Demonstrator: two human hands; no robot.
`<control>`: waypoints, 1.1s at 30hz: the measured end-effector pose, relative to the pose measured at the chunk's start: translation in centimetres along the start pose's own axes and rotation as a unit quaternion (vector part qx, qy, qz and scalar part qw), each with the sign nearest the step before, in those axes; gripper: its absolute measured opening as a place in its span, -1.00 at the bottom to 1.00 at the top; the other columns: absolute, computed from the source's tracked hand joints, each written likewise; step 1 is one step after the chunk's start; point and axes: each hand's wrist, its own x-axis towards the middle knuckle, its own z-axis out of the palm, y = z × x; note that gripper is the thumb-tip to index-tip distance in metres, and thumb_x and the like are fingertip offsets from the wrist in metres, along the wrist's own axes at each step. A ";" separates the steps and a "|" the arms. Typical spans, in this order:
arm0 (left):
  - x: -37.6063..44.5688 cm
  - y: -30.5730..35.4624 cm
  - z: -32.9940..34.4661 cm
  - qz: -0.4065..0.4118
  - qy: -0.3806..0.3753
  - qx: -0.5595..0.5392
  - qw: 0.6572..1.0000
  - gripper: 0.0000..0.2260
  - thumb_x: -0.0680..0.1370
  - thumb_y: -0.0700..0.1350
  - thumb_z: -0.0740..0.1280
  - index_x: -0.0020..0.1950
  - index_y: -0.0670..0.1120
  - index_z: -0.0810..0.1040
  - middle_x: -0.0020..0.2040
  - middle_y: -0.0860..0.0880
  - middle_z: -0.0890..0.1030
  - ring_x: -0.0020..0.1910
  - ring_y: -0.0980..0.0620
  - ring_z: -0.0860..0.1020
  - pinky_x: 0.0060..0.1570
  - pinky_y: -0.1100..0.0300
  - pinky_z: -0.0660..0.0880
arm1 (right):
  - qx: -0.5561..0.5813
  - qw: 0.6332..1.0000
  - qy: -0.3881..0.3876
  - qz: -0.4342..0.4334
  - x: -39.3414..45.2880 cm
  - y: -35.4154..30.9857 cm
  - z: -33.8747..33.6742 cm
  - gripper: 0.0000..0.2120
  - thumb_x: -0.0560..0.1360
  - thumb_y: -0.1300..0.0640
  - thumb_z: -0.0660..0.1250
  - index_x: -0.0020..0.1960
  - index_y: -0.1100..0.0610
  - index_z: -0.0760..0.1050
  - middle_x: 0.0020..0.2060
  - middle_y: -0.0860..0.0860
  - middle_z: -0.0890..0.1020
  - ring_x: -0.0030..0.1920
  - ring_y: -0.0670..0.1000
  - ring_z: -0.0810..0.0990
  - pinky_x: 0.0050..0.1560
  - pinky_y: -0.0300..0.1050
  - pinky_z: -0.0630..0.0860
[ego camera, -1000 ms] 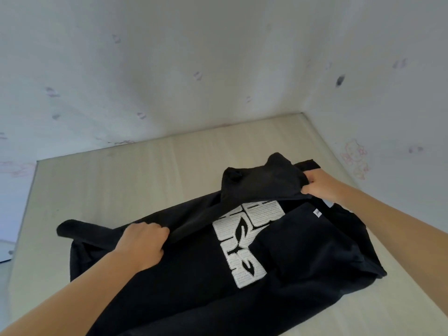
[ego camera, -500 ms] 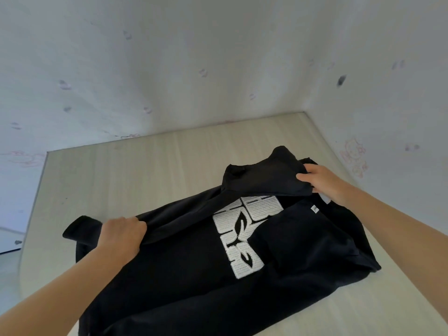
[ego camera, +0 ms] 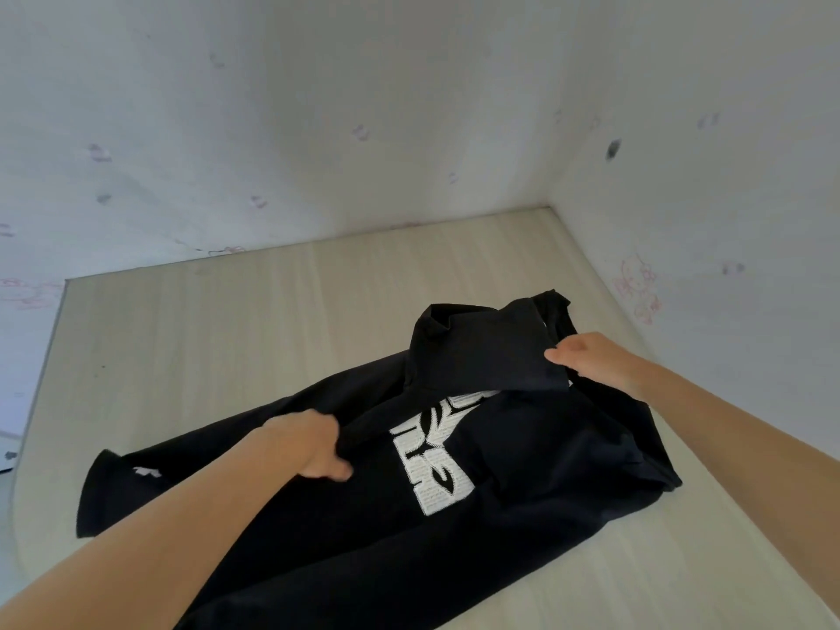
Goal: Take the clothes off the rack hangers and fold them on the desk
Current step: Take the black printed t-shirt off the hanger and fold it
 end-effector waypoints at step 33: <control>-1.6 -2.2 9.4 0.097 0.334 -0.142 0.927 -0.49 0.53 -0.16 0.33 0.47 0.03 0.32 0.41 0.08 0.32 0.40 0.03 0.28 0.37 0.12 0.34 | -0.268 0.937 0.057 -0.218 -5.8 2.5 4.6 -0.76 0.58 0.24 0.19 0.08 0.10 0.62 0.10 0.04 0.58 -0.03 0.01 0.59 0.12 -0.13 0.50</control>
